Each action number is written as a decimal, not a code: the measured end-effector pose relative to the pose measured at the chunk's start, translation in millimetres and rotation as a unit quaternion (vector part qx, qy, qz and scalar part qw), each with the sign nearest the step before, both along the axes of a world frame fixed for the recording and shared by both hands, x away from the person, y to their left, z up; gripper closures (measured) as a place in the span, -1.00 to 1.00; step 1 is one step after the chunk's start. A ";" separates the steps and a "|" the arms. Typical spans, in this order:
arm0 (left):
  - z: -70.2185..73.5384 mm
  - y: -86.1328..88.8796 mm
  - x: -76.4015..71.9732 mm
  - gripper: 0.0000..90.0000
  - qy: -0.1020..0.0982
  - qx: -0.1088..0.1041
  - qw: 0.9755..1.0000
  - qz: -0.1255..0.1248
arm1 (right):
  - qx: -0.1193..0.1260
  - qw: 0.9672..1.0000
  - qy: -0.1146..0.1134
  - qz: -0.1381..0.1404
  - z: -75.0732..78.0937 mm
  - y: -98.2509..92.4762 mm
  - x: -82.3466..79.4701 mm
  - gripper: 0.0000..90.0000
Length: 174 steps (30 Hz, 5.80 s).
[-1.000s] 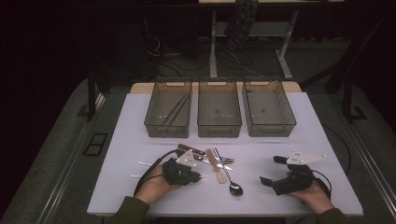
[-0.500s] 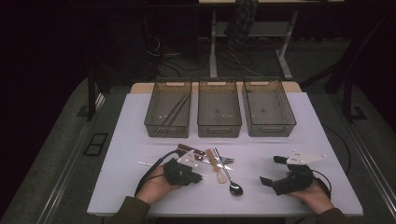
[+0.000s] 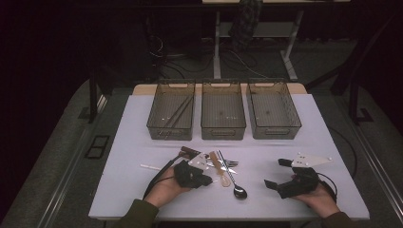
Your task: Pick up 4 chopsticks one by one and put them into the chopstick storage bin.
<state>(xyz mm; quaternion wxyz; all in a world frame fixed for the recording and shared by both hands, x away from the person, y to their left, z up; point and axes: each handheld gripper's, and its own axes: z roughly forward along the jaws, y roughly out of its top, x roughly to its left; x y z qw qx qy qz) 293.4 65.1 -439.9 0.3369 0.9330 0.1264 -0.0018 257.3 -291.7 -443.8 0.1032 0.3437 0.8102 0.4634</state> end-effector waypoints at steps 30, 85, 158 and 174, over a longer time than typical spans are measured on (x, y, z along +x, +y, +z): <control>13.4 120.3 -37.5 0.55 0.006 -0.077 0.991 0.106 | 0.002 1.000 0.000 -0.001 0.4 -0.5 -1.0 -0.99; 12.6 119.5 -32.2 0.87 0.014 -0.077 0.993 0.088 | 0.002 1.000 0.000 0.000 0.4 -0.2 -0.5 -0.99; 101.7 111.7 120.9 0.87 -0.018 -0.085 0.955 0.283 | 0.007 1.000 0.003 0.001 -1.6 2.8 1.5 -0.99; 95.7 122.4 178.5 0.87 -0.029 -0.061 0.938 0.341 | 0.018 1.000 0.002 -0.002 0.5 -1.7 -0.3 -0.99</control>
